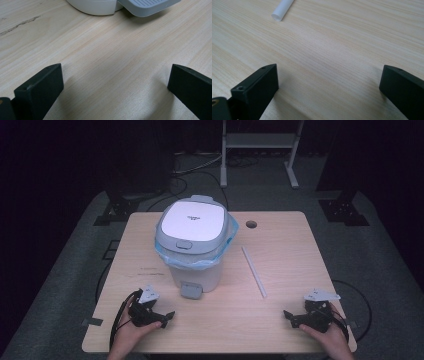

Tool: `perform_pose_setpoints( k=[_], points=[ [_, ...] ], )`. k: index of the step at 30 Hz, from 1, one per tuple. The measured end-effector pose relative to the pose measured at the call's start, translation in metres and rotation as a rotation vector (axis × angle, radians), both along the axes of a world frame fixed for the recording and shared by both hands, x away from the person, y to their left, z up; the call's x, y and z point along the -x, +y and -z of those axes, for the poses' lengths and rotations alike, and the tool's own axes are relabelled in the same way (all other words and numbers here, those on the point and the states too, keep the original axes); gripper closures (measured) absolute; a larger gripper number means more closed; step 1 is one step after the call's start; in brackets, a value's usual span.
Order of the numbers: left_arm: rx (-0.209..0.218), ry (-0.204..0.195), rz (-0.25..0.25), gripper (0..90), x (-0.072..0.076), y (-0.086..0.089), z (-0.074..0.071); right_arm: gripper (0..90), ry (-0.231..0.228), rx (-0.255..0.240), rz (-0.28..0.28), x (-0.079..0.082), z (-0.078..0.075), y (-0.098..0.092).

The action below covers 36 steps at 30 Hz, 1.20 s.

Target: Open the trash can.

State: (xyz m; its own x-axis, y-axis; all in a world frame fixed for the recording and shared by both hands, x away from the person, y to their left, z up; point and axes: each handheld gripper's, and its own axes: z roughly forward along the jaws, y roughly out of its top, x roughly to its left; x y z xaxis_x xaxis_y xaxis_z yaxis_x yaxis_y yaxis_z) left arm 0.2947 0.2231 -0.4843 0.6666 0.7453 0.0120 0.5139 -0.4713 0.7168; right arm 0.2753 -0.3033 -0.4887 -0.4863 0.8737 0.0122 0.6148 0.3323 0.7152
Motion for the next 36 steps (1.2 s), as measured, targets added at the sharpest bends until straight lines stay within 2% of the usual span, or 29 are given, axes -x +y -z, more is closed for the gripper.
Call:
perform_pose_setpoints(
  k=[8,11,12,13,14,17,18,24,26,28,32,36],
  points=[
    [0.003,-0.008,-0.016,0.1,0.001,0.001,-0.001,0.9,0.000,0.000,-0.002,0.000,0.000,0.000],
    [0.011,-0.020,-0.019,11.5,0.005,0.005,-0.002,0.8,0.000,0.000,-0.002,0.000,0.000,0.000],
    [0.015,-0.020,-0.018,11.5,0.006,0.007,-0.003,0.8,0.001,0.000,-0.002,0.000,0.000,0.000],
    [0.027,-0.018,-0.018,19.5,0.006,0.008,-0.004,0.8,0.001,0.001,-0.001,0.000,0.000,0.000],
    [0.034,-0.017,-0.014,19.5,0.006,0.008,-0.004,0.8,0.001,0.001,-0.001,0.000,0.000,0.000],
    [0.048,-0.022,-0.001,29.8,0.006,0.007,-0.007,0.8,0.001,0.000,-0.001,0.000,0.000,0.000],
    [0.057,-0.022,0.007,37.6,0.007,0.006,-0.008,0.8,0.001,0.000,-0.001,0.000,0.000,0.000],
    [0.061,-0.034,0.052,47.1,0.009,0.000,-0.013,0.9,0.001,0.001,-0.001,0.000,0.000,0.000],
    [0.067,-0.038,0.048,47.9,0.010,-0.001,-0.015,0.8,0.001,0.001,-0.002,0.000,0.000,0.000],
    [0.068,-0.048,0.061,52.8,0.010,-0.002,-0.018,0.8,0.001,0.000,-0.001,0.000,0.000,0.000],
    [0.109,-0.034,0.085,60.8,0.008,-0.003,-0.021,0.9,0.001,0.000,-0.001,0.000,0.000,0.000],
    [0.128,-0.051,0.096,72.9,0.006,-0.005,-0.024,0.9,0.001,0.000,-0.002,0.000,0.000,0.000]
  ],
)
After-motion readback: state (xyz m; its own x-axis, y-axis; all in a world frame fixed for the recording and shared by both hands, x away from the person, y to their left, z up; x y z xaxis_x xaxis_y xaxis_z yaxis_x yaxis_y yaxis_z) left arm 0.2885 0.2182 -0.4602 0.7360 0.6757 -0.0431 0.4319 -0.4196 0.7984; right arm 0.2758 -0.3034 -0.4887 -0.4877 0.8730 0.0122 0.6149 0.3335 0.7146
